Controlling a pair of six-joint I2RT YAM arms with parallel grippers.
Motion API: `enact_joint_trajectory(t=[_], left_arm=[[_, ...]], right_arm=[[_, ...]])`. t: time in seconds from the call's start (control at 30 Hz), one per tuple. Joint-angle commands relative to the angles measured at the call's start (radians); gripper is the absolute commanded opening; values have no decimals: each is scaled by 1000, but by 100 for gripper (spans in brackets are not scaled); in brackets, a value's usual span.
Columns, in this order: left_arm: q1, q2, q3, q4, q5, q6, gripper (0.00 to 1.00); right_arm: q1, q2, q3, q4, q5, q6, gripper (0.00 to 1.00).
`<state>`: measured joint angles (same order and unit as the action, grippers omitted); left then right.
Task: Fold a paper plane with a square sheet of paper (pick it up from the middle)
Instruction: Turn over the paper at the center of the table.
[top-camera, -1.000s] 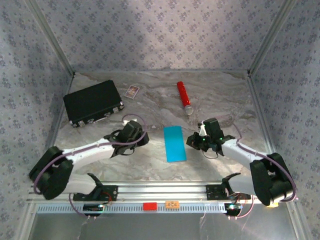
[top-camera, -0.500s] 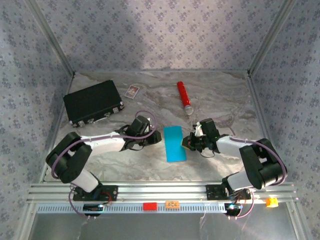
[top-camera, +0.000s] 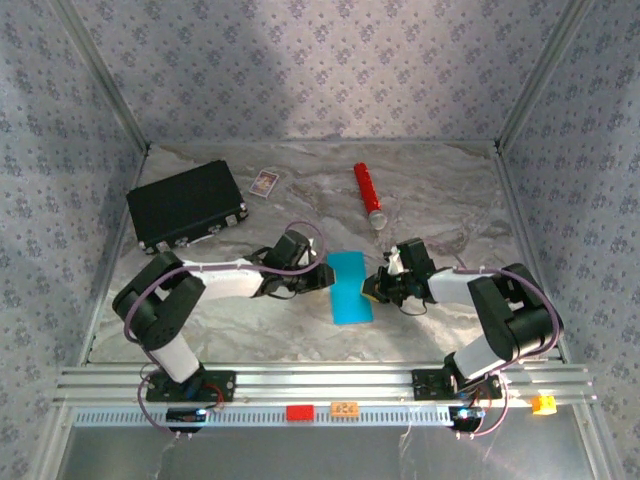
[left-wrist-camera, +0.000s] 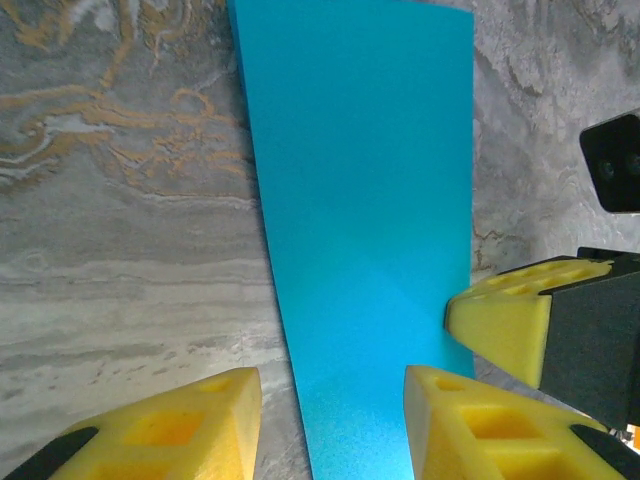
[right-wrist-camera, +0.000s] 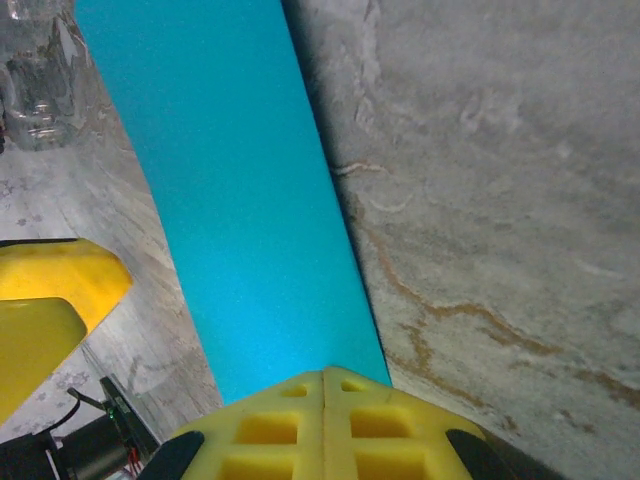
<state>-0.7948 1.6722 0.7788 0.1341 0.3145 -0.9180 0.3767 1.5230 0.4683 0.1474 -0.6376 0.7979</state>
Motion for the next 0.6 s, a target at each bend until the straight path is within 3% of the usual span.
enact_joint_trajectory(t=[0.0,0.57], left_arm=[[-6,37,38,26,41,-19,40],[-14,111,66,23,58,-48,35]], right_arm=[[-6,42,-27,-74,70,14,7],[-13,41,-27,-89,86,23,7]])
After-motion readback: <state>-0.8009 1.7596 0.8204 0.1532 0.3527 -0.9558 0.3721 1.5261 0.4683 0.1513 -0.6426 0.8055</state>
